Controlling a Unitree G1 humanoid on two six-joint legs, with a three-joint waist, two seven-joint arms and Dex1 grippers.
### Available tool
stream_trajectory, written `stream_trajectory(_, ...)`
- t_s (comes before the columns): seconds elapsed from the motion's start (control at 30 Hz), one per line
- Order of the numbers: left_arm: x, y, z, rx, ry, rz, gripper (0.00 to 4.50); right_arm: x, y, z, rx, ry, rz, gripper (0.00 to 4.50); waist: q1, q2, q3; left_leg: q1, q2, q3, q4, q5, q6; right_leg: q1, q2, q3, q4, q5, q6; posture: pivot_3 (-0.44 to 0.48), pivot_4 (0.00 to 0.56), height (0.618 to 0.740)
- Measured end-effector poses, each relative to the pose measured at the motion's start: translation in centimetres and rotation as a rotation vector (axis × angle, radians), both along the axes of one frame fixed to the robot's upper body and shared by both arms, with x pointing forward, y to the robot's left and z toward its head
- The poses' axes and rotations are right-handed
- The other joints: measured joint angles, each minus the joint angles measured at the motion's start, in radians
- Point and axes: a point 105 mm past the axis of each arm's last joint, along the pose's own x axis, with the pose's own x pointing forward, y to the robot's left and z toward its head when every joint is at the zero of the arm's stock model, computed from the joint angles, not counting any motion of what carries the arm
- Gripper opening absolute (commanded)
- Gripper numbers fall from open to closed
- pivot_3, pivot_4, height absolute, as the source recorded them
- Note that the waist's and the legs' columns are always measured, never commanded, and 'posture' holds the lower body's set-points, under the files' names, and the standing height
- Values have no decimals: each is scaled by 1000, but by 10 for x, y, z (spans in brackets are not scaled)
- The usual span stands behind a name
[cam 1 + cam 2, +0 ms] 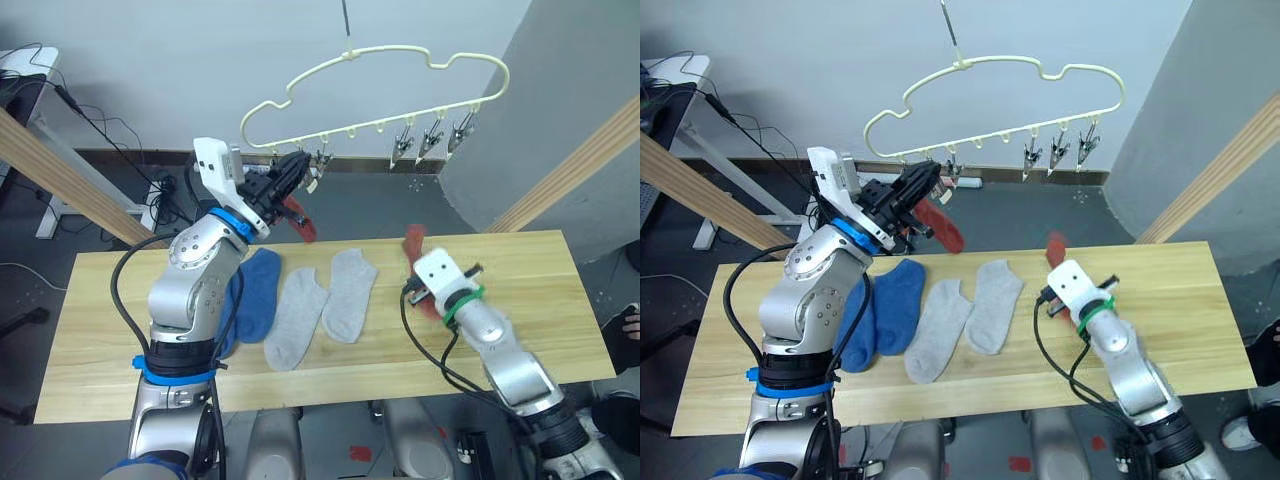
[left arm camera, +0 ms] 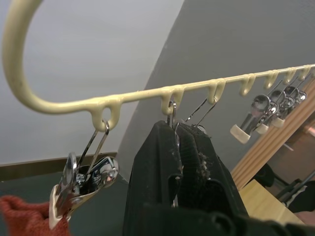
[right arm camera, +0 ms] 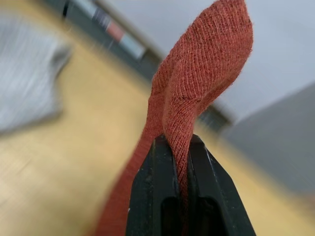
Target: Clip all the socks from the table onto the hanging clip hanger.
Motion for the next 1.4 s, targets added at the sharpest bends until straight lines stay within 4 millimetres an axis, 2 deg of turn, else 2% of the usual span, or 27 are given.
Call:
stream_trajectory(0.07, -1, -2, 1, -9, 16, -19, 0, 1, 27, 7, -31, -6, 120, 34, -3, 0, 0, 0, 0, 0, 0, 0, 0, -1, 0, 1, 1, 0, 0, -80, 387, 740)
stream_trajectory(0.17, -3, -6, 2, -12, 35, -40, 0, -4, 77, 25, -48, -60, 315, 34, -2, 0, 0, -1, 0, 0, 0, 0, 0, -2, 0, 1, 0, 0, 0, -82, 386, 740)
stream_trajectory(0.23, -4, -7, 3, -15, 42, -52, 0, -6, 92, 30, -42, -76, 372, 34, 3, 0, 0, -1, 0, 1, 0, 0, 0, -1, 0, 1, 0, 0, 0, -83, 385, 740)
stream_trajectory(0.33, -5, -7, 4, -12, 38, -53, 0, -2, 98, 26, -59, -61, 384, 34, 14, 0, 0, -2, -3, 2, 1, 0, 0, -1, -4, 0, -1, 0, 0, -83, 385, 740)
stream_trajectory(0.53, -5, -7, 4, -12, 39, -55, 0, 0, 109, 35, -53, -106, 411, 34, 15, 0, 0, -3, -3, 1, 1, 0, 0, -1, -4, -1, -1, 0, -1, -83, 385, 740)
stream_trajectory(0.93, -5, -7, 4, -11, 40, -57, 0, 1, 112, 43, -12, -145, 411, 34, 14, 0, 0, -3, -3, 1, 1, 0, 0, -1, -4, -1, 0, 0, -1, -83, 381, 740)
stream_trajectory(1.13, -5, -7, 4, -9, 39, -58, 0, 9, 109, 37, 7, -119, 379, 34, 14, 0, 0, -3, -3, 1, 1, 0, 0, -1, -4, -1, 0, 3, -5, -83, 381, 740)
stream_trajectory(1.4, -5, -6, 4, -2, 38, -55, 0, 14, 112, 43, 22, -147, 382, 34, 12, 0, 0, -3, -3, 1, 1, 0, 0, -1, -4, -1, 0, 3, -5, -77, 376, 740)
